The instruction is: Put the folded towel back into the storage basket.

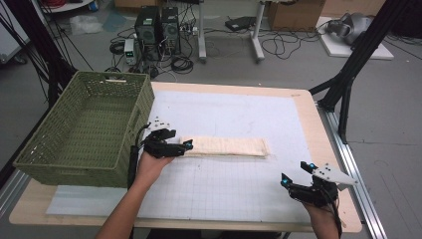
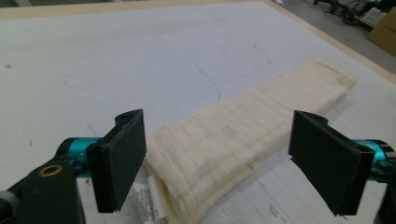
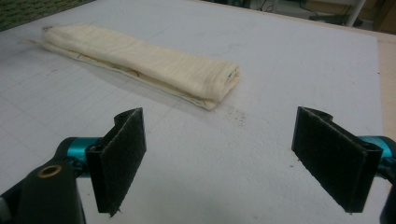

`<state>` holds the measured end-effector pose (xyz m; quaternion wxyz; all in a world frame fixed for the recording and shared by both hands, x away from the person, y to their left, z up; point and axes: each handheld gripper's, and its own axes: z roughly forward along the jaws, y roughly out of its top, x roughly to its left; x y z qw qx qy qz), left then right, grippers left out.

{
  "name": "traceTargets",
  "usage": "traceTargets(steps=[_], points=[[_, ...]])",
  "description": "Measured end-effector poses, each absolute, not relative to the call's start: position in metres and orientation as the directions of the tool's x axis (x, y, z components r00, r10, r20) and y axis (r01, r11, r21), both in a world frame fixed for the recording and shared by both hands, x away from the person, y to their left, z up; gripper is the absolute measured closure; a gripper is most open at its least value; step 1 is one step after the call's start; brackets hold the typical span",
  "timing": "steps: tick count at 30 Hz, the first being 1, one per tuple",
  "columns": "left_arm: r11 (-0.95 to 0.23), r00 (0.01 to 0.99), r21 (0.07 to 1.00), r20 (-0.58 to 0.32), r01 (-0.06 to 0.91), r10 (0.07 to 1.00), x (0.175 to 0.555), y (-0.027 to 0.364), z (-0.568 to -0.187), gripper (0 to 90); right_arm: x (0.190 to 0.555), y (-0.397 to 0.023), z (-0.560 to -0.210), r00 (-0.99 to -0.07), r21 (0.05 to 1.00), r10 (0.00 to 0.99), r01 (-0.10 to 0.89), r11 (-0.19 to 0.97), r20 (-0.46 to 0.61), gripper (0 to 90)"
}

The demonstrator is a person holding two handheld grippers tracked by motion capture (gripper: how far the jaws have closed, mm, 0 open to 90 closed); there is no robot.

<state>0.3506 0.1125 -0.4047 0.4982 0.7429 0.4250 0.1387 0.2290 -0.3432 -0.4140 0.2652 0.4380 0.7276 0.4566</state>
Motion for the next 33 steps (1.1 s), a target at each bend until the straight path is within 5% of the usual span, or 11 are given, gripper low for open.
traceTargets(steps=[23, 25, 26, 33], points=[[-0.260, 0.537, 0.732, -0.168, 0.630, 0.827, 0.372, 0.097, -0.443, 38.5, 0.230, -0.343, -0.415, -0.478, 0.894, 0.878, 0.397, 0.209, 0.007, 16.4], [-0.268, 0.538, 0.735, -0.155, 0.623, 0.829, 0.371, 0.097, -0.443, 43.6, 0.230, -0.343, -0.415, -0.478, 0.893, 0.878, 0.397, 0.211, 0.005, 16.4], [-0.285, 0.554, 0.737, -0.144, 0.612, 0.820, 0.369, 0.097, -0.443, 53.4, 0.231, -0.343, -0.415, -0.479, 0.893, 0.878, 0.396, 0.214, 0.002, 16.4], [-0.274, 0.572, 0.755, -0.160, 0.596, 0.804, 0.368, 0.095, -0.445, 71.1, 0.231, -0.342, -0.415, -0.480, 0.890, 0.877, 0.400, 0.221, -0.002, 16.4]])
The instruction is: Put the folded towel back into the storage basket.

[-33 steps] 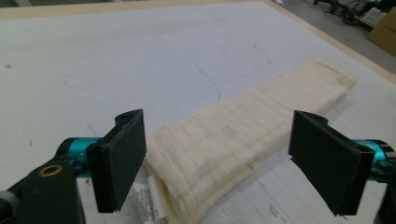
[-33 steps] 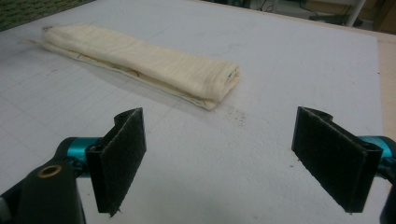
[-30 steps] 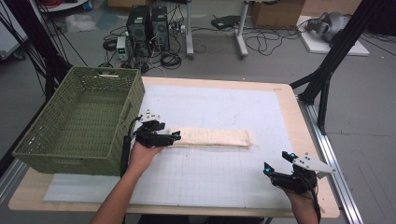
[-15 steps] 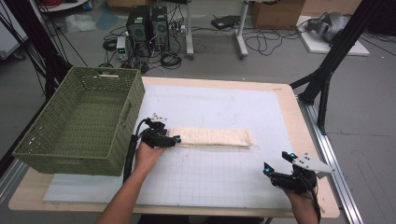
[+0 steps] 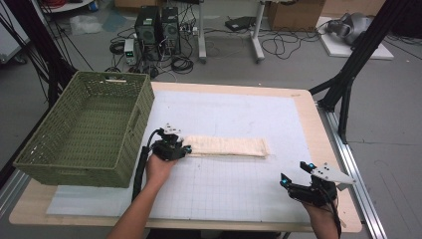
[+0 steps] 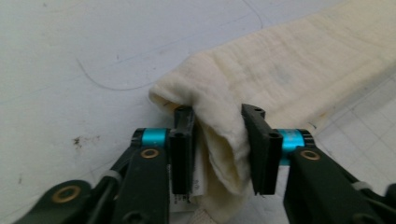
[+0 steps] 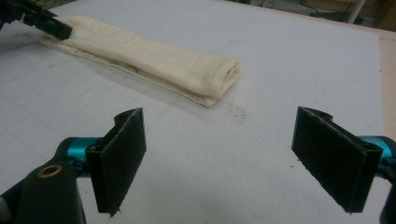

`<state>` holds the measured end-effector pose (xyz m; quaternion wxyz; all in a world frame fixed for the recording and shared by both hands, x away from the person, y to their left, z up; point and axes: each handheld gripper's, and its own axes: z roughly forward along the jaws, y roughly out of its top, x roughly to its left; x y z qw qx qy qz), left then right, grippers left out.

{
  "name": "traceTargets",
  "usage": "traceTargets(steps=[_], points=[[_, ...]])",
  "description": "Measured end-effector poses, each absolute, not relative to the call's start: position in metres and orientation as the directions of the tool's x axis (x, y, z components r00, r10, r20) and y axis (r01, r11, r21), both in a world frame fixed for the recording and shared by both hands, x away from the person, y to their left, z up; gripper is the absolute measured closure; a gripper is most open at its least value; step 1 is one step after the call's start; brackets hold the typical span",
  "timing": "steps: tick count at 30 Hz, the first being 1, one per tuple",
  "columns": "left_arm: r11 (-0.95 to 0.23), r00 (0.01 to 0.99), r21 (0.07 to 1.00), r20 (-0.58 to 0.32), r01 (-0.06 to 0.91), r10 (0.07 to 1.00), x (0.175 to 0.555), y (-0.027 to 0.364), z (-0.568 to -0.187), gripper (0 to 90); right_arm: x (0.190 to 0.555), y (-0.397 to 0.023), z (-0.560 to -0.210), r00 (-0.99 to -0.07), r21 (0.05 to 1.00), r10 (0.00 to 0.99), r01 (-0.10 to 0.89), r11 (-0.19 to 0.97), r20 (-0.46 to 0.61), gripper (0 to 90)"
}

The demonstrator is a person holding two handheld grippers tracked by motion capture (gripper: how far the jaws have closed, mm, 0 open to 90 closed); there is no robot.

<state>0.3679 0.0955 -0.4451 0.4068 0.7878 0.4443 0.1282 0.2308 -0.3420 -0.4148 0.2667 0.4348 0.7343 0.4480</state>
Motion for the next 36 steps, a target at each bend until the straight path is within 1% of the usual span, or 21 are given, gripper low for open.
traceTargets(steps=[1, 5, 7, 11, 12, 19, 22, 29, 34, 36], points=[[-0.276, 0.581, 0.754, -0.166, 0.596, 0.797, 0.368, 0.096, -0.445, 75.3, 0.231, -0.342, -0.415, -0.479, 0.890, 0.878, 0.400, 0.219, -0.001, 16.4], [-0.260, 0.588, 0.753, -0.200, 0.604, 0.784, 0.369, 0.098, -0.446, 79.8, 0.231, -0.342, -0.414, -0.477, 0.892, 0.879, 0.399, 0.212, 0.005, 16.4], [-0.249, 0.588, 0.760, -0.208, 0.600, 0.781, 0.368, 0.099, -0.445, 80.6, 0.231, -0.343, -0.414, -0.476, 0.892, 0.880, 0.399, 0.211, 0.005, 16.4], [-0.236, 0.605, 0.795, -0.197, 0.559, 0.771, 0.365, 0.101, -0.443, 81.2, 0.232, -0.342, -0.414, -0.480, 0.894, 0.878, 0.394, 0.213, 0.002, 16.4], [-0.225, 0.616, 0.814, -0.195, 0.536, 0.763, 0.363, 0.102, -0.442, 81.3, 0.233, -0.342, -0.414, -0.480, 0.895, 0.877, 0.392, 0.213, 0.002, 16.4], [-0.206, 0.649, 0.850, -0.193, 0.486, 0.736, 0.358, 0.104, -0.439, 81.7, 0.238, -0.338, -0.416, -0.487, 0.890, 0.873, 0.401, 0.216, 0.008, 16.4], [-0.182, 0.656, 0.859, -0.213, 0.478, 0.724, 0.356, 0.105, -0.435, 81.8, 0.240, -0.335, -0.417, -0.493, 0.889, 0.870, 0.399, 0.226, -0.001, 16.4], [-0.181, 0.660, 0.859, -0.216, 0.479, 0.720, 0.353, 0.109, -0.431, 81.8, 0.244, -0.333, -0.417, -0.485, 0.887, 0.874, 0.403, 0.228, -0.004, 16.3], [-0.170, 0.656, 0.862, -0.221, 0.477, 0.721, 0.352, 0.109, -0.430, 81.7, 0.257, -0.330, -0.412, -0.491, 0.897, 0.871, 0.392, 0.207, 0.013, 16.3], [-0.165, 0.652, 0.863, -0.223, 0.478, 0.724, 0.353, 0.109, -0.430, 81.7, 0.266, -0.326, -0.410, -0.484, 0.893, 0.875, 0.403, 0.201, 0.021, 16.4]])
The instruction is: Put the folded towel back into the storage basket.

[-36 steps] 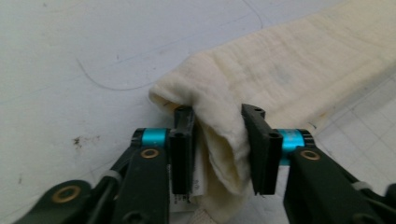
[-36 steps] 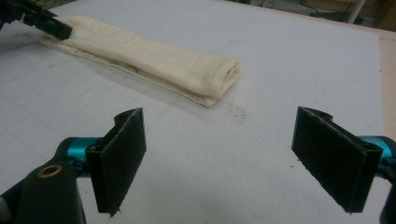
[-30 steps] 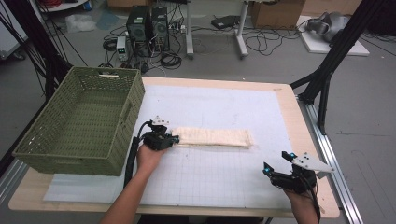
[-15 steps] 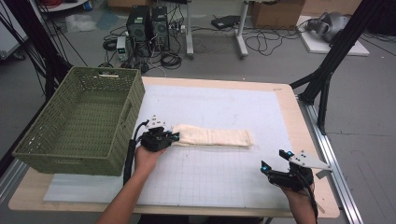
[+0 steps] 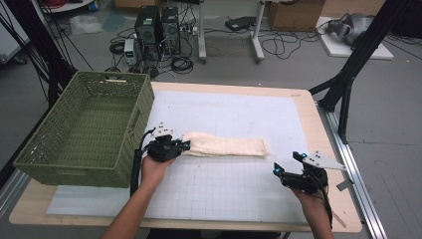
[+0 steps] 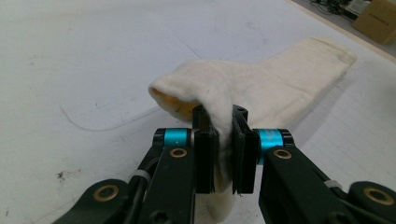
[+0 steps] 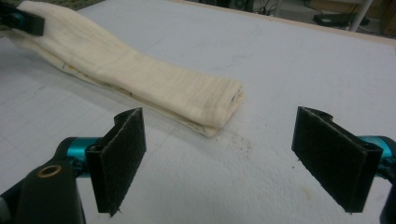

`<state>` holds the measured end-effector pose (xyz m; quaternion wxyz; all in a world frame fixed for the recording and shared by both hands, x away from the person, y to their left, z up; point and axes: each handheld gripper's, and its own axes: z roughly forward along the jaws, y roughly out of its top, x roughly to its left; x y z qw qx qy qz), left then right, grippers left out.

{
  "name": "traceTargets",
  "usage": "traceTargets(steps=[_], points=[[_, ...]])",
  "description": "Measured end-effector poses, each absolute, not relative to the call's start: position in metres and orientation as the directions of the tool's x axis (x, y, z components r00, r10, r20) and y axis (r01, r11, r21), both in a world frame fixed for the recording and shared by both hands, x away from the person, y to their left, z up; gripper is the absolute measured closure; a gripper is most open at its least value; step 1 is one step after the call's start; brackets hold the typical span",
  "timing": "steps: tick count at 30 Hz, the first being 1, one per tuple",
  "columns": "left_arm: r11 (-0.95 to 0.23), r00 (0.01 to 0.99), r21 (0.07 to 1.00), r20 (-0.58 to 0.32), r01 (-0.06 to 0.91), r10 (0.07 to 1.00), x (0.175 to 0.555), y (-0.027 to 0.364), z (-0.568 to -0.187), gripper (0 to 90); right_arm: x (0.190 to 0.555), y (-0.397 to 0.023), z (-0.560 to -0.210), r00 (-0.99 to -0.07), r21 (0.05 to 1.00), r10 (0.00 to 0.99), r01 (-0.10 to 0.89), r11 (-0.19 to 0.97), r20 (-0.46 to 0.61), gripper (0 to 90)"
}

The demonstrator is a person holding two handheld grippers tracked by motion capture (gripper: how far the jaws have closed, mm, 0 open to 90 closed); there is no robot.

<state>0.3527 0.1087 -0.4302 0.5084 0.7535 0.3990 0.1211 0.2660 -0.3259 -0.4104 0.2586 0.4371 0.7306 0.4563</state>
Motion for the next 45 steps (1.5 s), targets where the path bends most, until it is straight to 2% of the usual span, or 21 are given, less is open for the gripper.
traceTargets(steps=[7, 9, 10, 11, 12, 17, 19, 20, 23, 27, 28, 29, 34, 35, 37, 45], points=[[-0.171, 0.646, 0.860, -0.216, 0.481, 0.732, 0.351, 0.110, -0.429, 81.4, 0.310, -0.309, -0.420, -0.466, 0.856, 0.883, 0.479, 0.195, 0.060, 17.6], [-0.184, 0.649, 0.859, -0.203, 0.477, 0.733, 0.351, 0.110, -0.429, 81.2, 0.326, -0.300, -0.427, -0.448, 0.840, 0.890, 0.512, 0.178, 0.085, 23.4], [-0.189, 0.649, 0.859, -0.199, 0.477, 0.734, 0.350, 0.109, -0.429, 81.2, 0.326, -0.300, -0.427, -0.448, 0.840, 0.890, 0.512, 0.178, 0.085, 23.4], [-0.197, 0.651, 0.858, -0.190, 0.474, 0.735, 0.350, 0.108, -0.429, 81.1, 0.330, -0.298, -0.429, -0.444, 0.836, 0.892, 0.516, 0.184, 0.078, 25.7], [-0.202, 0.651, 0.859, -0.183, 0.470, 0.737, 0.350, 0.108, -0.429, 81.2, 0.338, -0.294, -0.435, -0.437, 0.826, 0.896, 0.532, 0.187, 0.078, 31.8], [-0.229, 0.644, 0.849, -0.160, 0.476, 0.748, 0.351, 0.108, -0.432, 81.2, 0.348, -0.290, -0.447, -0.433, 0.784, 0.897, 0.585, 0.209, 0.084, 40.4], [-0.241, 0.646, 0.847, -0.148, 0.474, 0.749, 0.351, 0.109, -0.432, 81.3, 0.350, -0.288, -0.450, -0.449, 0.762, 0.890, 0.604, 0.232, 0.085, 47.8], [-0.249, 0.645, 0.846, -0.139, 0.471, 0.751, 0.351, 0.109, -0.432, 81.4, 0.349, -0.286, -0.450, -0.467, 0.758, 0.881, 0.602, 0.253, 0.076, 56.3], [-0.277, 0.647, 0.839, -0.112, 0.469, 0.754, 0.350, 0.108, -0.432, 81.5, 0.349, -0.288, -0.450, -0.464, 0.750, 0.877, 0.622, 0.225, 0.122, 61.3], [-0.285, 0.641, 0.832, -0.107, 0.476, 0.760, 0.349, 0.107, -0.433, 81.6, 0.349, -0.289, -0.450, -0.461, 0.746, 0.878, 0.629, 0.218, 0.132, 65.4], [-0.290, 0.641, 0.831, -0.101, 0.474, 0.761, 0.349, 0.108, -0.433, 81.7, 0.349, -0.289, -0.450, -0.465, 0.745, 0.874, 0.630, 0.217, 0.139, 69.9], [-0.300, 0.642, 0.828, -0.092, 0.475, 0.761, 0.349, 0.108, -0.433, 81.8, 0.349, -0.289, -0.450, -0.489, 0.743, 0.856, 0.634, 0.216, 0.168, 79.4], [-0.296, 0.631, 0.828, -0.087, 0.476, 0.771, 0.345, 0.109, -0.440, 82.0, 0.347, -0.286, -0.448, -0.497, 0.740, 0.856, 0.629, 0.239, 0.146, 81.7], [-0.295, 0.634, 0.832, -0.085, 0.469, 0.769, 0.343, 0.109, -0.440, 82.0, 0.345, -0.284, -0.445, -0.512, 0.746, 0.852, 0.609, 0.270, 0.109, 82.2], [-0.305, 0.639, 0.843, -0.059, 0.443, 0.767, 0.339, 0.109, -0.435, 82.1, 0.343, -0.283, -0.442, -0.527, 0.753, 0.846, 0.589, 0.294, 0.082, 82.4], [-0.269, 0.652, 0.879, -0.061, 0.395, 0.756, 0.328, 0.115, -0.416, 82.1, 0.340, -0.285, -0.426, -0.558, 0.802, 0.828, 0.517, 0.301, 0.049, 82.4]])
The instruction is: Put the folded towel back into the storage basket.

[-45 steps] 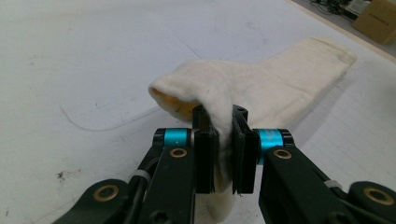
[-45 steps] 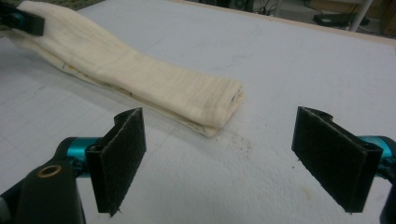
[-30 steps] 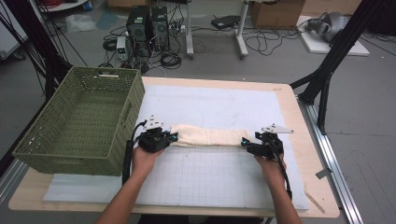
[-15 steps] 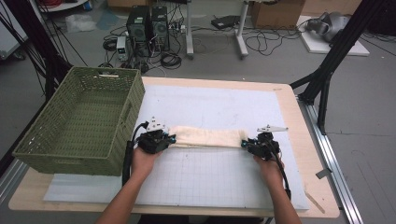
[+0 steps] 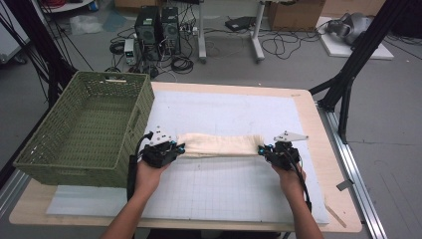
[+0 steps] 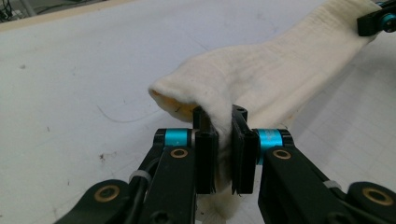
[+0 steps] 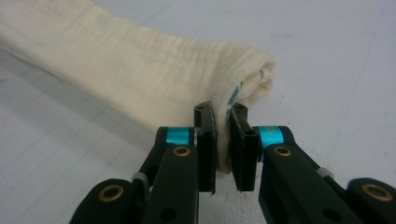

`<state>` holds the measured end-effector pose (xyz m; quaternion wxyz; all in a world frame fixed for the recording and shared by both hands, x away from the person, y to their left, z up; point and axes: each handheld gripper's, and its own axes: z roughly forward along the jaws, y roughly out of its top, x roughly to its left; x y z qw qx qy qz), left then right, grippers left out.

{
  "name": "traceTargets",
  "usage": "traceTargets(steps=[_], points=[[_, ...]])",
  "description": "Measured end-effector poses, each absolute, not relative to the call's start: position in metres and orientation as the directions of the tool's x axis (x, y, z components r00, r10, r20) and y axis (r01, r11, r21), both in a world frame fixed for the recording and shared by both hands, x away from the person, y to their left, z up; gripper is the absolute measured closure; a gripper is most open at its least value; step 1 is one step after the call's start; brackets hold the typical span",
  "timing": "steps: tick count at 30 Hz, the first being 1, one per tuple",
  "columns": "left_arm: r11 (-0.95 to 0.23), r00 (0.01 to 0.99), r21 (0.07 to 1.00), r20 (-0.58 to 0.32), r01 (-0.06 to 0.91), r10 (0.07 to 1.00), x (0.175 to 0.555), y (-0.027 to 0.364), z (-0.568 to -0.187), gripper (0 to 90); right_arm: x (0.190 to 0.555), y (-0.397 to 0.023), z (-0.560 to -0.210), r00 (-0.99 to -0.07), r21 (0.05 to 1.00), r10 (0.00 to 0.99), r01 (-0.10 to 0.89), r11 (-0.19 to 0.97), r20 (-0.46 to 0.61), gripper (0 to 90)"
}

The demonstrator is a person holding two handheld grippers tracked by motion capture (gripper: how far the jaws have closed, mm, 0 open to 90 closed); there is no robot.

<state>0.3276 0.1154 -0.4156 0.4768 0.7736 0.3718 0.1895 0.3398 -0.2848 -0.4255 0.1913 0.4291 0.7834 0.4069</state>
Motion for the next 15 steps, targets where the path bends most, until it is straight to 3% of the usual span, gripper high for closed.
traceTargets(steps=[15], points=[[-0.204, 0.684, 0.936, -0.051, 0.287, 0.728, 0.304, 0.125, -0.372, 82.0, 0.344, -0.291, -0.392, -0.629, 0.877, 0.777, 0.374, 0.301, 0.002, 82.3]])
